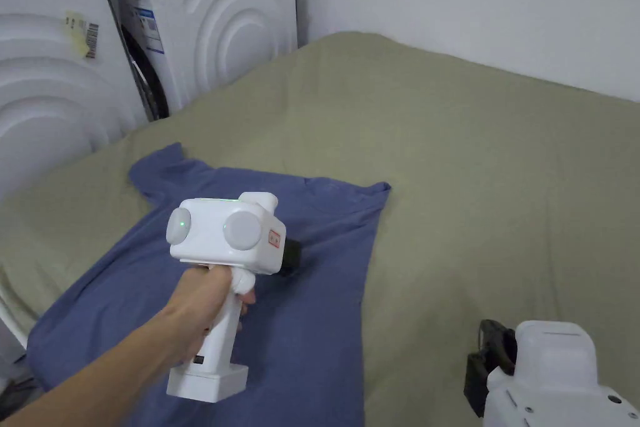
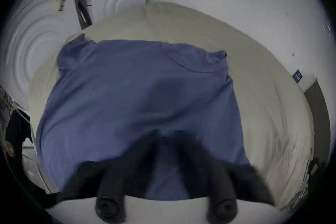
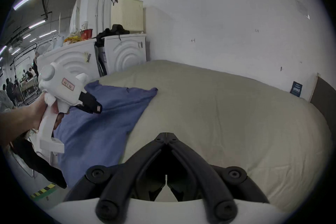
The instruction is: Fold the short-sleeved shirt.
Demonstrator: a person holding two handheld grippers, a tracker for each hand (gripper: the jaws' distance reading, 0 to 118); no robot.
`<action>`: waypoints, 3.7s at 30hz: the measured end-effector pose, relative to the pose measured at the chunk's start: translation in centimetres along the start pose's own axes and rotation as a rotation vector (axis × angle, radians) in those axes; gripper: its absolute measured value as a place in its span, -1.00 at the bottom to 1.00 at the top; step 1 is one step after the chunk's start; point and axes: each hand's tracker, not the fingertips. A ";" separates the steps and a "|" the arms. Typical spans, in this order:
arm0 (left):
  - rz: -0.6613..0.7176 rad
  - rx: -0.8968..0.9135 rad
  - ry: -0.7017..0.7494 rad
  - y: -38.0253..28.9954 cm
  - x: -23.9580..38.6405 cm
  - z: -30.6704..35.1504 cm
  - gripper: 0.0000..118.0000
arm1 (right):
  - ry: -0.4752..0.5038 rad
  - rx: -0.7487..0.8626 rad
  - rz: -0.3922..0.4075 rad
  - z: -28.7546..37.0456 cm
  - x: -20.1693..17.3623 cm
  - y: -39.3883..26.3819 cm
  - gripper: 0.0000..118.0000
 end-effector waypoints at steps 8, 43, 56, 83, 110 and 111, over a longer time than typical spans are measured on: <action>-0.064 -0.058 0.093 -0.7 1.3 -2.7 0.91 | 0.005 -0.026 -0.018 0.2 1.2 -1.2 -1.00; -0.642 0.198 -0.651 -10.4 54.5 21.6 -0.96 | -0.621 0.092 -0.249 30.7 27.7 -5.7 -1.00; -0.713 -0.125 -0.558 -20.7 59.9 5.9 -0.96 | -0.661 -0.025 -0.310 27.8 32.7 -10.7 -1.00; -0.388 0.420 -0.257 -21.5 20.0 24.8 -1.00 | -0.519 0.057 -0.239 27.7 22.1 -8.3 -1.00; -0.434 -0.058 -0.076 -6.4 28.5 -1.8 0.56 | -0.506 -0.122 -0.197 18.7 26.8 -10.4 -1.00; -0.452 -0.032 -0.069 -6.8 28.8 -1.4 0.32 | -0.511 -0.123 -0.200 18.7 27.1 -10.5 -1.00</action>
